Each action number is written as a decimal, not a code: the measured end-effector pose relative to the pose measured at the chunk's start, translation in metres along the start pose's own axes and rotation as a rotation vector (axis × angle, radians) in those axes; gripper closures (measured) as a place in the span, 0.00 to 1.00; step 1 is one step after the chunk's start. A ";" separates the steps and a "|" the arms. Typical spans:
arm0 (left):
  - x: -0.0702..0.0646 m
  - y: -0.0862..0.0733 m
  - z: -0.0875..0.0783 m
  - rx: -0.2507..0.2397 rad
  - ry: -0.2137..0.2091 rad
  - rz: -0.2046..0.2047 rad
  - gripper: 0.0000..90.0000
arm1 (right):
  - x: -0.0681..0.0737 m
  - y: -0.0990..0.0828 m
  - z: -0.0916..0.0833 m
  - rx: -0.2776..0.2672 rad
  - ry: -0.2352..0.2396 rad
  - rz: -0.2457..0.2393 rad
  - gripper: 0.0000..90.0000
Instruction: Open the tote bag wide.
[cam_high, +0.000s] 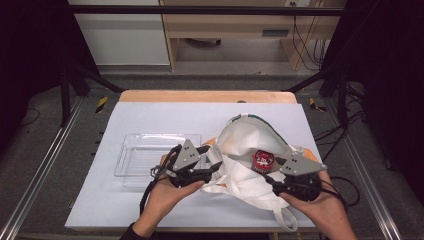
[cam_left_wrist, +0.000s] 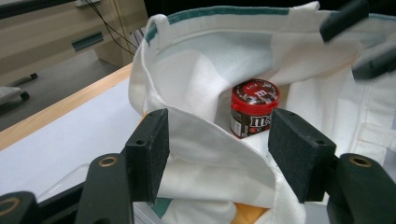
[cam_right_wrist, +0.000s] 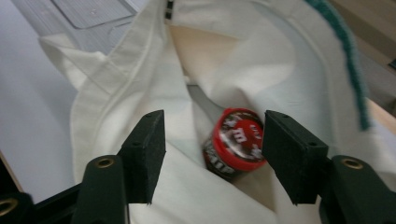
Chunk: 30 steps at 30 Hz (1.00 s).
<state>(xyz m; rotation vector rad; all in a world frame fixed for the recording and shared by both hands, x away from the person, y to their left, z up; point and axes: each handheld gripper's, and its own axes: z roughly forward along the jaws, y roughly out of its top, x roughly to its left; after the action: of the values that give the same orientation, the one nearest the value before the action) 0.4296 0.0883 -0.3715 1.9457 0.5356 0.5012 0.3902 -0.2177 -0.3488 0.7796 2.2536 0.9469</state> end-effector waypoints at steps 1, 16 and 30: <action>-0.003 0.001 0.001 0.000 -0.019 -0.001 0.42 | -0.004 0.002 -0.004 -0.002 -0.018 -0.007 0.52; -0.033 -0.018 0.019 0.040 -0.010 0.034 0.37 | -0.061 0.004 0.006 0.030 -0.086 0.063 0.50; -0.039 -0.039 0.040 0.087 -0.028 0.025 0.58 | -0.074 -0.014 0.019 0.069 -0.083 0.089 0.62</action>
<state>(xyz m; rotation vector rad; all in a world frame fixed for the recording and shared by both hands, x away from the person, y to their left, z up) 0.4140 0.0523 -0.4275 2.0412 0.5234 0.4720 0.4485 -0.2685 -0.3505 0.9396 2.2046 0.8648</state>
